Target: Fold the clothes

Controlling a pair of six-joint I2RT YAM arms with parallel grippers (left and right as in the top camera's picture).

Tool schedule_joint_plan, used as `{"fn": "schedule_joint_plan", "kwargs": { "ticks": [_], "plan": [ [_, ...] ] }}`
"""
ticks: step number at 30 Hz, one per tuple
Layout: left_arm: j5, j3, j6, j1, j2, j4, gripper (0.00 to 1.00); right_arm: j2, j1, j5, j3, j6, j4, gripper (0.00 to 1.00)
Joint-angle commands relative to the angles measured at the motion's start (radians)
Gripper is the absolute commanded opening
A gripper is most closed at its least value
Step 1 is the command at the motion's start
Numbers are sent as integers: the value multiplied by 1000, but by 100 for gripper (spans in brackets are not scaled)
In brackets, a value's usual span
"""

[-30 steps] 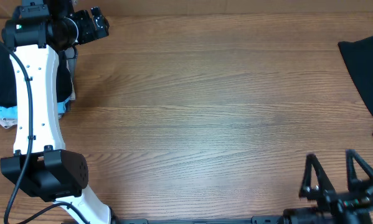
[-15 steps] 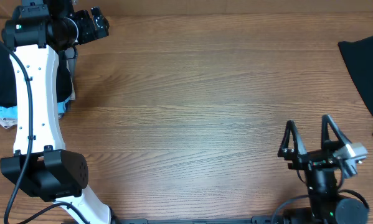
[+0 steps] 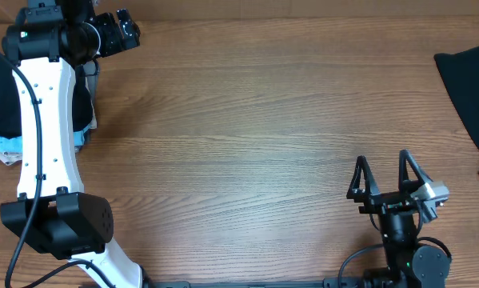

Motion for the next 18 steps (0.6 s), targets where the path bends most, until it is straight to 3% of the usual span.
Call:
{"fn": "schedule_joint_plan", "kwargs": {
  "ticks": [1, 8, 18],
  "plan": [
    [-2, -6, -6, -1, 7, 3, 100, -12, -5, 22, -42, 1, 11, 100],
    [-2, -6, -6, -1, 7, 3, 100, -12, -5, 22, -108, 1, 34, 100],
    [-2, -6, -6, -1, 7, 3, 100, -12, -5, 34, -112, -7, -74, 100]
  ]
}}
